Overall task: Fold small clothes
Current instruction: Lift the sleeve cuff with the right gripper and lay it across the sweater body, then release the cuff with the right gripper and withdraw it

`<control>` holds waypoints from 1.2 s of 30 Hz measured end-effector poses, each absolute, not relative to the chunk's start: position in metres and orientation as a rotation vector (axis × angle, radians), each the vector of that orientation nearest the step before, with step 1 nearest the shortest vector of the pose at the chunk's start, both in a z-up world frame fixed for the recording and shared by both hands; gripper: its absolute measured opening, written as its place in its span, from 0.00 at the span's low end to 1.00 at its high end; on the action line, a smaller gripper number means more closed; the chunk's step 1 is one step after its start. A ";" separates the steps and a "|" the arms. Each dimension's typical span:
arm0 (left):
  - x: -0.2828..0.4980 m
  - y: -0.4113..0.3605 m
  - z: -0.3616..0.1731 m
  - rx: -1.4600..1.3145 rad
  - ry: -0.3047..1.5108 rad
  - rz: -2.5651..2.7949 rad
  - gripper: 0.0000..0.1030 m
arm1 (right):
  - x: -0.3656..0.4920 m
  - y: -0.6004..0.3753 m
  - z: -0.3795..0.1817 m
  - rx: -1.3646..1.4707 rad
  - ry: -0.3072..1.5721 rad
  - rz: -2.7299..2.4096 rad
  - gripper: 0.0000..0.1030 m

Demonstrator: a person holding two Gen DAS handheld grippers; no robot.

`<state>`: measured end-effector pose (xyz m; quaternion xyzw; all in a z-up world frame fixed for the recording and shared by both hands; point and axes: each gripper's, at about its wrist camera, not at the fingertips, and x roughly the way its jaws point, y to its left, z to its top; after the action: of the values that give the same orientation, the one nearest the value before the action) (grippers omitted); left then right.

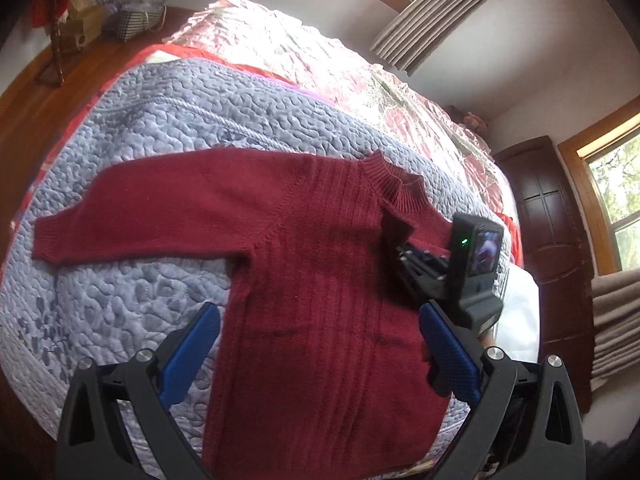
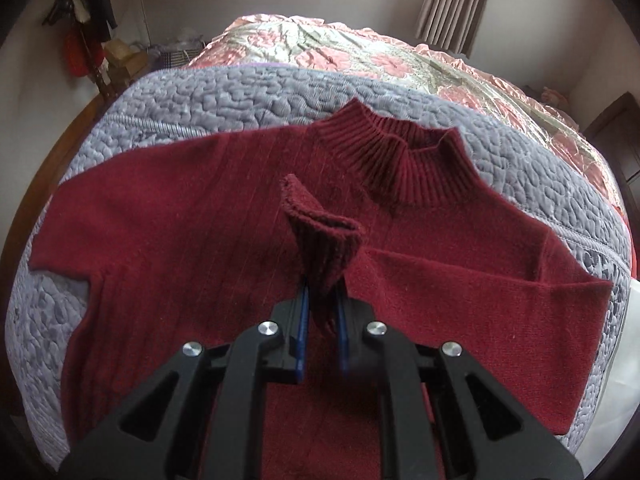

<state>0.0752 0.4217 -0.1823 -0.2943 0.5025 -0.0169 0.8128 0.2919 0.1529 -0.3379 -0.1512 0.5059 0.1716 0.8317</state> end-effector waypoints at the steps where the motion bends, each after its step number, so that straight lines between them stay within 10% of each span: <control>1: 0.083 0.422 -0.189 -0.646 1.074 -0.055 0.96 | 0.291 0.157 -0.348 -0.338 1.080 0.361 0.10; 13: 0.179 0.406 -0.303 -1.099 1.201 -0.278 0.96 | 0.258 0.148 -0.359 -0.365 1.080 0.380 0.34; 26: 0.263 0.331 -0.401 -1.084 1.413 -0.148 0.96 | 0.158 0.039 -0.325 -0.134 1.234 0.346 0.38; 29: 0.270 0.324 -0.403 -1.015 1.436 -0.103 0.79 | 0.150 0.036 -0.321 -0.089 1.233 0.355 0.38; 31: 0.273 0.318 -0.399 -0.943 1.464 -0.072 0.37 | 0.146 0.036 -0.317 -0.065 1.227 0.367 0.39; 33: 0.275 0.317 -0.394 -0.911 1.465 -0.060 0.18 | 0.142 0.038 -0.312 -0.046 1.222 0.383 0.41; 36: 0.278 0.315 -0.377 -0.834 1.445 -0.084 0.10 | 0.138 0.042 -0.304 -0.041 1.216 0.406 0.41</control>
<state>0.2777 0.3151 -0.3774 -0.3703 0.6413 -0.0374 0.6710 0.1380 0.0421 -0.3044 -0.0190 0.5671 0.1894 0.8014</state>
